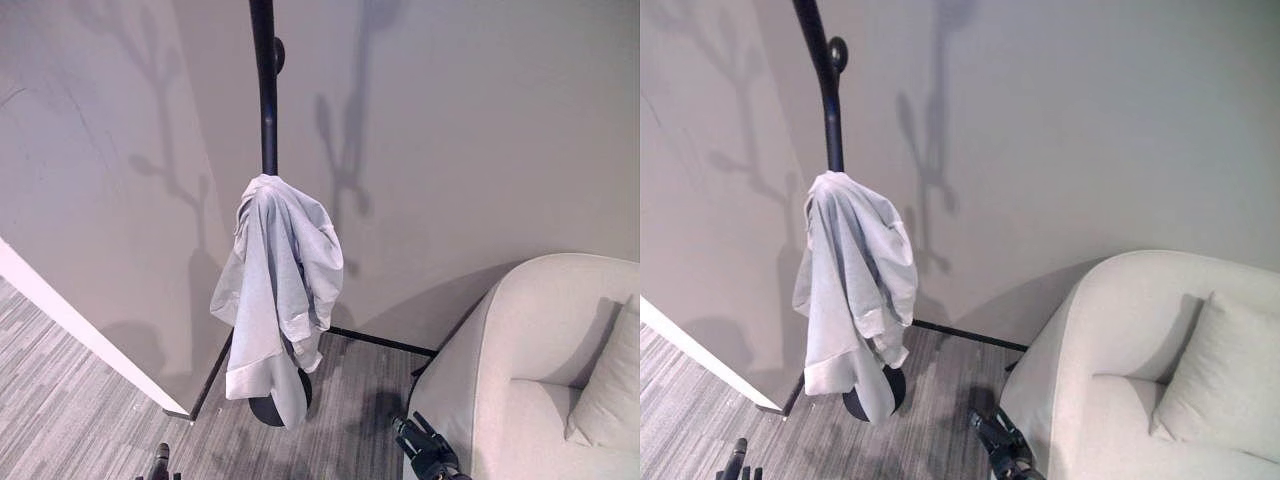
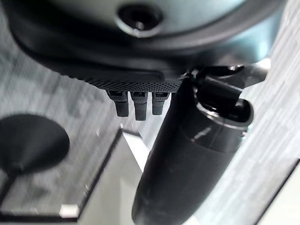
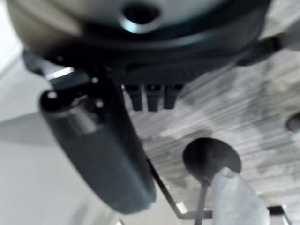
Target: Hang the clothes on the sofa on the clothes rack.
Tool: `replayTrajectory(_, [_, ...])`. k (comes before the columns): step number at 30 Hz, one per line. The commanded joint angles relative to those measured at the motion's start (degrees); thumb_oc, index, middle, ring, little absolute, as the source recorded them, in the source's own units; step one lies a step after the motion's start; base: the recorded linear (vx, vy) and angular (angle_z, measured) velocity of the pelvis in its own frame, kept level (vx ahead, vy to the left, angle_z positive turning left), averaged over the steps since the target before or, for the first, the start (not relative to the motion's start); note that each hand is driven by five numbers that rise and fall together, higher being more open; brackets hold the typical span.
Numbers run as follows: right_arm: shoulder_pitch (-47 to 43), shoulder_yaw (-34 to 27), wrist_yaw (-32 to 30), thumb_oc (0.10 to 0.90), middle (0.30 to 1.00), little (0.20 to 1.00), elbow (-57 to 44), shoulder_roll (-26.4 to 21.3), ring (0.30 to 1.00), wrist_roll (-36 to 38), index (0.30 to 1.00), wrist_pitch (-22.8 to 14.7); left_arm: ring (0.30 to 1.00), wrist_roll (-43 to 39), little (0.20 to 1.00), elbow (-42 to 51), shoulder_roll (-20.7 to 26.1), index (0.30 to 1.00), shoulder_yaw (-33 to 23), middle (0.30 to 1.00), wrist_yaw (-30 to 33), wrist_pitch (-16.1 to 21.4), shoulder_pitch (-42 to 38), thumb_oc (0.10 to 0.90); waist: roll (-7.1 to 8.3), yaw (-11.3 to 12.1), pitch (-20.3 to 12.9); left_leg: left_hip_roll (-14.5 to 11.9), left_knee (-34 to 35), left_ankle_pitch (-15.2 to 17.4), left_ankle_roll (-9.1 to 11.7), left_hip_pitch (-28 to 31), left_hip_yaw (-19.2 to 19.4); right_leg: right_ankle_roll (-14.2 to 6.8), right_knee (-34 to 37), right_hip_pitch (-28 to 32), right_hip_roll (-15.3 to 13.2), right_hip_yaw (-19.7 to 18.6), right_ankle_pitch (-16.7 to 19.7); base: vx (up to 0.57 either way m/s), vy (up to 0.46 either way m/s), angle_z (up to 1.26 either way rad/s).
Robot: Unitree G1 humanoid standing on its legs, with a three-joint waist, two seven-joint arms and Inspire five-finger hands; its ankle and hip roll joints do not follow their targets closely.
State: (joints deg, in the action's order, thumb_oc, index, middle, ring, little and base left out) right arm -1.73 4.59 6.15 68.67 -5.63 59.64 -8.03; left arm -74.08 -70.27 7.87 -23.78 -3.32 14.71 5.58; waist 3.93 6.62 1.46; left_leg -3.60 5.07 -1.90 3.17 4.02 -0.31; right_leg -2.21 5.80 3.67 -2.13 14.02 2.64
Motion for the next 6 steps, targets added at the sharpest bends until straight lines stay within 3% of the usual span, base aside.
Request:
replayTrajectory(1, [-5.2,-4.1,-1.2,0.8,0.9,0.9,5.4,0.1,0.9,5.7,0.9,3.3,0.9,10.7,0.9,-4.7,2.0,0.9,4.1,0.9,0.6,-2.5,-3.3,0.8,0.54,1.0,-2.2,-0.8,-1.4,2.3,1.2,-2.4,0.0,-1.6,-0.8,2.3,-0.3,1.0,-7.4,0.02,0.009,0.04])
replayTrajectory(6, [-6.6,-6.4,-2.7,0.8,0.9,0.9,15.1,0.4,0.9,1.1,0.9,6.5,0.9,20.6,0.9,-7.1,1.3,0.9,9.3,0.9,1.5,-4.2,-3.2,0.8,-0.04,1.4,-2.3,-0.7,-1.6,2.1,0.9,-2.9,-0.8,-1.5,-0.8,2.4,-0.4,1.7,-7.4,0.03,0.019,0.15])
